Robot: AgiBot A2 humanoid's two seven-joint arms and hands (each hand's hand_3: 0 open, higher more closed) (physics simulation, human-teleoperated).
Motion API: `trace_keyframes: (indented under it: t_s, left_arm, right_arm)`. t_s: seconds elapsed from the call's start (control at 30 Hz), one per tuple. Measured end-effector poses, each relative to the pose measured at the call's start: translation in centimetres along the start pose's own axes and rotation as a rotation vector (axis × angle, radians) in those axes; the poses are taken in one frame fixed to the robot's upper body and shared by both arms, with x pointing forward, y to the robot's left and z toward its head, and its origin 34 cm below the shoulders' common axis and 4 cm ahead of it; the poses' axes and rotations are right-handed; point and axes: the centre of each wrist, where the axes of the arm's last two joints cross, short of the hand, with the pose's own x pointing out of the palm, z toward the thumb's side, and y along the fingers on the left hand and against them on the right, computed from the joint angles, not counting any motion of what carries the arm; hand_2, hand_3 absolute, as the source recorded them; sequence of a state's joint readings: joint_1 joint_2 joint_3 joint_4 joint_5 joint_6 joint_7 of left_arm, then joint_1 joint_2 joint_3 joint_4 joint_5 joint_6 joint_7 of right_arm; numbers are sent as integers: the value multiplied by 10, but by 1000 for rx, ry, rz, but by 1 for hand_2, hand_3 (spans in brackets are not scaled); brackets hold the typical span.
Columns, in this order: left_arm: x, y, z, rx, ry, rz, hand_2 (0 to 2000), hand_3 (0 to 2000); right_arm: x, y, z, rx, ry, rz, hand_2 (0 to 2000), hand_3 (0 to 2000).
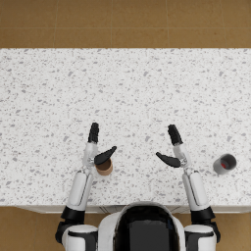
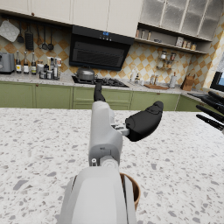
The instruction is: Pick up two cups and pour the berry on the right into the cup on the left
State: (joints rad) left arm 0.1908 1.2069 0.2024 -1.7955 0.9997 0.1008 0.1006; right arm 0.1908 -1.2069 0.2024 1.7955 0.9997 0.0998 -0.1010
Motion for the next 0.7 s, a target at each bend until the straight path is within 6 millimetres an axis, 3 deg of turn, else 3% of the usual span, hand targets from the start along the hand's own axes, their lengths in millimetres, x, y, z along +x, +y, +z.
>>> trace_keyframes:
  t_s: [0.57, 0.7]
  left_arm:
    - [0, 0, 0, 0, 0, 0, 0, 0]
    - [3, -2, -7, 48, -7, -79, 0, 0]
  right_arm:
    - [0, 0, 0, 0, 0, 0, 0, 0]
    - [4, -2, -8, -50, -24, -67, 0, 0]
